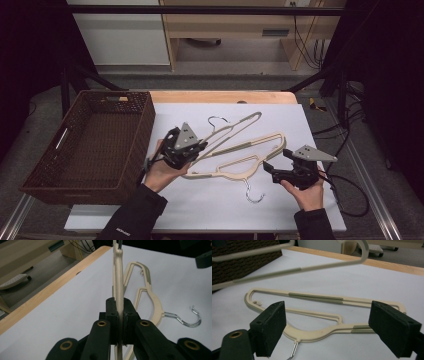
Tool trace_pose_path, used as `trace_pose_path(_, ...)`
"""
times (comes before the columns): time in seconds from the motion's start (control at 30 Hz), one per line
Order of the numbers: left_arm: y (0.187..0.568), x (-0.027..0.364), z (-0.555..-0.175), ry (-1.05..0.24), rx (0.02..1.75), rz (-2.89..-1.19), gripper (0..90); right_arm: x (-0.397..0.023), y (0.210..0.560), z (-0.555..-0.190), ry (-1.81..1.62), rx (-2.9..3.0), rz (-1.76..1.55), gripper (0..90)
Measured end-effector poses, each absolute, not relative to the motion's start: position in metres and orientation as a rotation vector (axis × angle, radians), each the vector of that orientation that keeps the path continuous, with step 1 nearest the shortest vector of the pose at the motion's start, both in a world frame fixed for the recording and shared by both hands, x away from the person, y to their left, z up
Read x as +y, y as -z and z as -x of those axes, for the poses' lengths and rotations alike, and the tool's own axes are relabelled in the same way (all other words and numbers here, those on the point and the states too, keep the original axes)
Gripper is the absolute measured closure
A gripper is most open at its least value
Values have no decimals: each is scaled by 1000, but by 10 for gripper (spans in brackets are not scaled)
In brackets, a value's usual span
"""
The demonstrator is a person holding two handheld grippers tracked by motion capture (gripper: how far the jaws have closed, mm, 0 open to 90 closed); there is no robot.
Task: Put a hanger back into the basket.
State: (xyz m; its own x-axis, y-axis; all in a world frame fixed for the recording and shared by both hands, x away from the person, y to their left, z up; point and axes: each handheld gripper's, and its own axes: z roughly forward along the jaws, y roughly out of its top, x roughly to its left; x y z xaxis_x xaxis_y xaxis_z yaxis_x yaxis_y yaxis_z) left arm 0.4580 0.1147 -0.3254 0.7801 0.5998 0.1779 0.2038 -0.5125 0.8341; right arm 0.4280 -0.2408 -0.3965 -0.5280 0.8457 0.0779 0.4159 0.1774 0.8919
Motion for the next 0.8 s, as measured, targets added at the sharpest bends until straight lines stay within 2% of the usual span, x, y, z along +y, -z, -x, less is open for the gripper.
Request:
trace_pose_path(0.17, 292, 144, -449, -563, 596, -2053, 860, -242, 396, -426, -1330, 2021, -1164, 106)
trace_pose_path(0.37, 261, 180, -444, -621, 619, -2027, 860, -243, 395, -425, -1326, 2016, -1160, 98)
trace_pose_path(0.8, 241, 252, -463, -652, 713, -2003, 859, -243, 394, -424, -1331, 2014, -1136, 78)
